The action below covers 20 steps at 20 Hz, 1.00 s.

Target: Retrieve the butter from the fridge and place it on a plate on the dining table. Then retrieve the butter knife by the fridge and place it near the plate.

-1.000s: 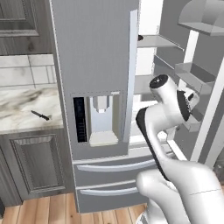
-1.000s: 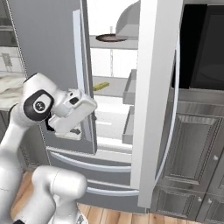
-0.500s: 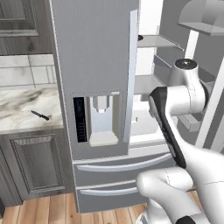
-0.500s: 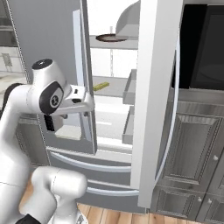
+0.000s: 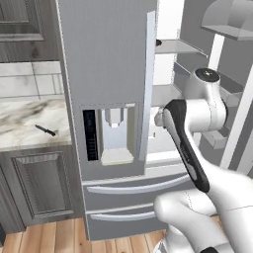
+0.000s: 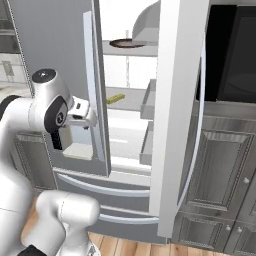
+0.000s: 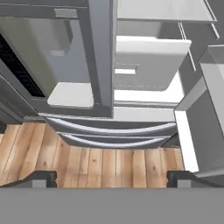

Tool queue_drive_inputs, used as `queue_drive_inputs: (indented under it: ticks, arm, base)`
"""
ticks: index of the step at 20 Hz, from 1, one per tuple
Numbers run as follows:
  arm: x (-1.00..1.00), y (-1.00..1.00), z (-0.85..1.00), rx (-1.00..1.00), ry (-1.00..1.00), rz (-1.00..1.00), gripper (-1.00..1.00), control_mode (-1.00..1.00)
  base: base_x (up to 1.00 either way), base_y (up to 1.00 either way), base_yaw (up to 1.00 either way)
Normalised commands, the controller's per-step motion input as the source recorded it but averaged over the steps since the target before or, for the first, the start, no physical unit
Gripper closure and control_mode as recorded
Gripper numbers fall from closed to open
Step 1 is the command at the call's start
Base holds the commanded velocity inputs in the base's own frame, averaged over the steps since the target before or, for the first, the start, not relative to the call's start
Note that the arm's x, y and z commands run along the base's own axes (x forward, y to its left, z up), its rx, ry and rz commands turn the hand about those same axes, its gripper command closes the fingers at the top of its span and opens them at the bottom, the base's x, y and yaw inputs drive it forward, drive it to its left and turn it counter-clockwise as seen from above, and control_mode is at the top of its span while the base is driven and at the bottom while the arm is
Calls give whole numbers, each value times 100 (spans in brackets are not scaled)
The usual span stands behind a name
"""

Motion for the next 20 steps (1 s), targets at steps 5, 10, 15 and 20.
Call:
queue_drive_inputs:
  ticks: [5,10,15,20]
  arm:
    - [42,34,17,1,-29,-6,-100,-100]
    - [36,-1,49,5,-15,0,-100,-100]
    - [40,0,29,-3,0,0,-100,-100]
    - [19,-1,-7,0,-8,0,-100,-100]
  base:
    - [0,0,0]
    - [0,0,0]
    - [0,0,0]
    - [0,0,0]
